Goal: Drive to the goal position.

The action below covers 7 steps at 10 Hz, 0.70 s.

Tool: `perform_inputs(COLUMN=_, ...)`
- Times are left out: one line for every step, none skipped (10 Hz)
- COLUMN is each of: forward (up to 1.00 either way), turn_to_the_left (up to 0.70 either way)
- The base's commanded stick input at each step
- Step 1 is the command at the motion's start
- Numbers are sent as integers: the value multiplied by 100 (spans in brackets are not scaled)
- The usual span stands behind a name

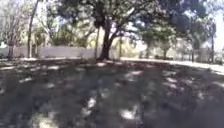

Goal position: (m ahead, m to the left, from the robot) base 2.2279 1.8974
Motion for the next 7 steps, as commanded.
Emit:
perform_inputs(forward=70, turn_to_the_left=0)
perform_inputs(forward=70, turn_to_the_left=0)
perform_inputs(forward=70, turn_to_the_left=0)
perform_inputs(forward=70, turn_to_the_left=0)
perform_inputs(forward=70, turn_to_the_left=-25)
perform_inputs(forward=70, turn_to_the_left=-34)
perform_inputs(forward=70, turn_to_the_left=-35)
